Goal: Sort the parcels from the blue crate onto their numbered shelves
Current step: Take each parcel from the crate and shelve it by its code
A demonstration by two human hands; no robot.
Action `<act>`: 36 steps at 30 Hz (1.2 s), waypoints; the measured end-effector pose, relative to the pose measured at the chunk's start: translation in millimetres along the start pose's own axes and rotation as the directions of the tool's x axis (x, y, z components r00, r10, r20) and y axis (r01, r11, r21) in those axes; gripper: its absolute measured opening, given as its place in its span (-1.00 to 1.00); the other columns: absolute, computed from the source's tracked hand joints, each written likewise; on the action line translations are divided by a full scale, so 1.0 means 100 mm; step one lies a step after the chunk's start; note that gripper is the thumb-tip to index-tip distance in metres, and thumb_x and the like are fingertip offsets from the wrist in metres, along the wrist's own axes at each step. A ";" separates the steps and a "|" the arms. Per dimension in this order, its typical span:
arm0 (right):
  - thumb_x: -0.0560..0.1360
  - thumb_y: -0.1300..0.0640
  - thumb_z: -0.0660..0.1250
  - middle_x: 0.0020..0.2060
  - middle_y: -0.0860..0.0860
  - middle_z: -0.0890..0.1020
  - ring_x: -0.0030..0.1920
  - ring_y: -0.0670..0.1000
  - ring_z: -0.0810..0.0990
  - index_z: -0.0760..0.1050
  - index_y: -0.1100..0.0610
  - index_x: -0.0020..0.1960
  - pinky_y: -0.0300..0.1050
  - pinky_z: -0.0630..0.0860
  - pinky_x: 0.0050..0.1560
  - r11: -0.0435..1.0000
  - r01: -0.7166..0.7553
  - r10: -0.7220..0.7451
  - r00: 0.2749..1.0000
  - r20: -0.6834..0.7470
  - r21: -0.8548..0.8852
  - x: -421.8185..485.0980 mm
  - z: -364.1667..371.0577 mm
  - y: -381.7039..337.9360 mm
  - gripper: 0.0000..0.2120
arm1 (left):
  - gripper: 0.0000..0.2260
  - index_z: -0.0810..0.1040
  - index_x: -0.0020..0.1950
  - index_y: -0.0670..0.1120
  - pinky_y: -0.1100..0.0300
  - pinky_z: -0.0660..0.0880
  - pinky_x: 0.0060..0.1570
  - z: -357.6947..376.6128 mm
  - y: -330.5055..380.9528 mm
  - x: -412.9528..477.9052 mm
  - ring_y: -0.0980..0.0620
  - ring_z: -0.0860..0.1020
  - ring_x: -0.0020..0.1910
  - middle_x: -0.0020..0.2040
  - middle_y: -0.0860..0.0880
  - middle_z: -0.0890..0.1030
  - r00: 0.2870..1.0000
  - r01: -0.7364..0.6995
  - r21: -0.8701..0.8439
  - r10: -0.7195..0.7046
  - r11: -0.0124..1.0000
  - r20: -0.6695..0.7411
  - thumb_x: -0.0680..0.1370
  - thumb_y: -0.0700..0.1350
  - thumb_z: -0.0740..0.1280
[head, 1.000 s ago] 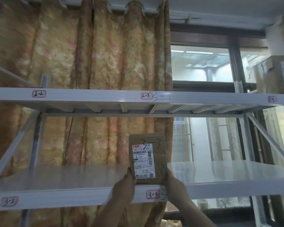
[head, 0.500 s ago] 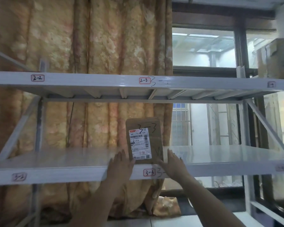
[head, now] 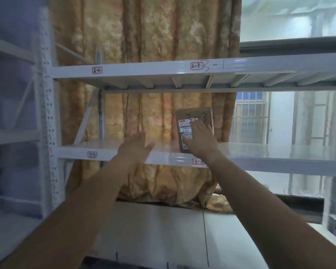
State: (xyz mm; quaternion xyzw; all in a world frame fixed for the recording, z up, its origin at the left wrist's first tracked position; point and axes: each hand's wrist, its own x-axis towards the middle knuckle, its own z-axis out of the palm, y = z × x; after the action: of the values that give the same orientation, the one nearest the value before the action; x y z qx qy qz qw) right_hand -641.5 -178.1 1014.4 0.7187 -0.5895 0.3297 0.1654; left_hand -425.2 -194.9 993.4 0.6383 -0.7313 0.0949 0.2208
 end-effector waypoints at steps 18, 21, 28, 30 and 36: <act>0.55 -0.07 0.21 0.39 0.13 0.42 0.40 0.18 0.36 0.35 0.11 0.40 0.09 0.26 0.43 0.844 0.311 -0.498 0.756 0.425 0.437 -0.92 0.93 -2.63 -0.52 | -0.41 -0.04 0.55 -0.12 0.03 0.01 0.50 -0.53 -2.15 -2.52 -0.09 0.05 0.53 0.57 -0.09 0.00 0.791 0.593 0.164 -0.609 0.788 0.064 0.62 0.17 -0.03; 0.55 -0.06 0.21 0.33 0.17 0.47 0.32 0.21 0.43 0.38 0.17 0.38 0.06 0.34 0.35 0.812 0.351 -0.557 0.703 0.442 0.466 -1.07 1.08 -3.08 -0.52 | -0.39 -0.03 0.55 -0.14 0.03 0.00 0.51 -0.60 -2.50 -2.87 -0.10 0.05 0.54 0.57 -0.11 0.01 0.738 0.655 0.199 -0.674 0.729 0.042 0.61 0.19 -0.04; 0.58 -0.08 0.19 0.48 0.17 0.29 0.45 0.20 0.27 0.17 0.19 0.51 0.06 0.13 0.49 0.760 0.387 -0.643 0.562 0.520 0.522 -1.43 1.53 -4.15 -0.40 | -0.41 -0.03 0.55 -0.12 0.02 0.00 0.48 -0.55 -3.40 -3.58 -0.10 0.03 0.54 0.57 -0.11 0.01 0.652 0.723 0.247 -0.755 0.645 0.064 0.62 0.18 -0.07; 0.59 -0.09 0.17 0.48 0.15 0.28 0.45 0.18 0.28 0.15 0.16 0.52 0.05 0.14 0.49 0.748 0.398 -0.661 0.516 0.545 0.531 -1.57 1.74 -4.44 -0.40 | -0.41 0.00 0.55 -0.09 -0.02 0.04 0.47 -0.45 -3.71 -3.77 -0.15 0.08 0.52 0.56 -0.12 0.04 0.625 0.744 0.243 -0.777 0.622 0.077 0.61 0.20 -0.07; 0.61 -0.07 0.15 0.54 0.09 0.16 0.51 0.14 0.17 0.07 0.13 0.55 0.05 0.09 0.52 0.755 0.319 -0.656 0.350 0.669 0.573 -2.29 2.60 -5.27 -0.40 | -0.42 -0.03 0.55 -0.11 0.02 0.02 0.48 0.12 -4.62 -4.46 -0.07 0.02 0.54 0.57 -0.08 0.00 0.510 0.809 0.216 -0.836 0.546 0.202 0.62 0.18 -0.06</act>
State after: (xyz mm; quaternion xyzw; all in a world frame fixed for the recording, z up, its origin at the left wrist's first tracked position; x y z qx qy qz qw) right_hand -84.7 -40.1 751.5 0.9438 -0.2773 -0.0295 -0.1772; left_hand 62.1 120.6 718.5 0.9243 -0.3589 -0.0786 0.1029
